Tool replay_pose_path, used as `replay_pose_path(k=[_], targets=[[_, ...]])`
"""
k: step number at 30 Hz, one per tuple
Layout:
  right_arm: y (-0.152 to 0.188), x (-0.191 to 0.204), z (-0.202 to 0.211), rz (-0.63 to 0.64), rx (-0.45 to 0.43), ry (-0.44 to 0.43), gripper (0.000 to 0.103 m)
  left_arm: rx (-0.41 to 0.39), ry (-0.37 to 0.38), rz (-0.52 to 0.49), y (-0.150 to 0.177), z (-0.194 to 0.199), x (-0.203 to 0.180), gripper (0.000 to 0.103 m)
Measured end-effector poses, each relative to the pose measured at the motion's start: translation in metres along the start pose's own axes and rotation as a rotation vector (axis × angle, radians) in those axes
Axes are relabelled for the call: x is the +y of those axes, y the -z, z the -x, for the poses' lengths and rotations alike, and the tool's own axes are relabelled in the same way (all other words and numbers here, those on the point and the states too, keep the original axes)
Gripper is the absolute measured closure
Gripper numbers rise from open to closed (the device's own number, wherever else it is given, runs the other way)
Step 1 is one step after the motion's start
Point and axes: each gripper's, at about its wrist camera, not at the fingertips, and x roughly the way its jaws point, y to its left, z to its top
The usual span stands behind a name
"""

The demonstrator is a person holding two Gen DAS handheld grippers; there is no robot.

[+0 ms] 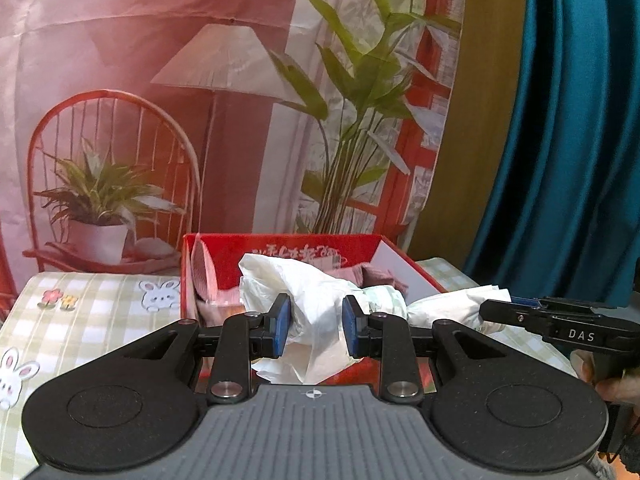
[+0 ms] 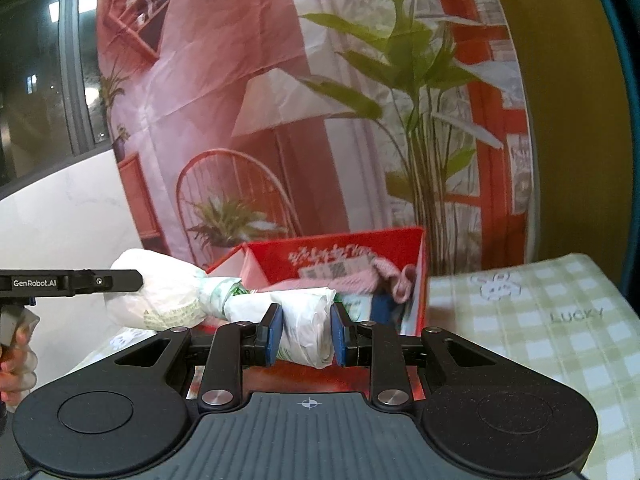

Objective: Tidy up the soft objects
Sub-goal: 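Lift the white bundle with both tools and carry it over the box, then lower the white bundle into the red box and open both tools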

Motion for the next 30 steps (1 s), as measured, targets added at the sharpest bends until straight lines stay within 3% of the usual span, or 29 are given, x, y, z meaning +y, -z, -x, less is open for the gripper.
replay_pose_path(k=[8,16,30], targets=[[-0.035,-0.014,-0.051,0.033,0.015,0.028,0.079,0.05,-0.025,0.022,-0.029,-0.06,0.027,0.074],[-0.062,-0.019,-0.124,0.108,0.098,0.066,0.08,0.115,-0.073,-0.029,-0.043,-0.115,0.043,0.074],[-0.063,-0.018,-0.19,0.183,0.264,0.102,0.08,0.246,-0.097,-0.027,-0.037,-0.164,0.058,0.074]])
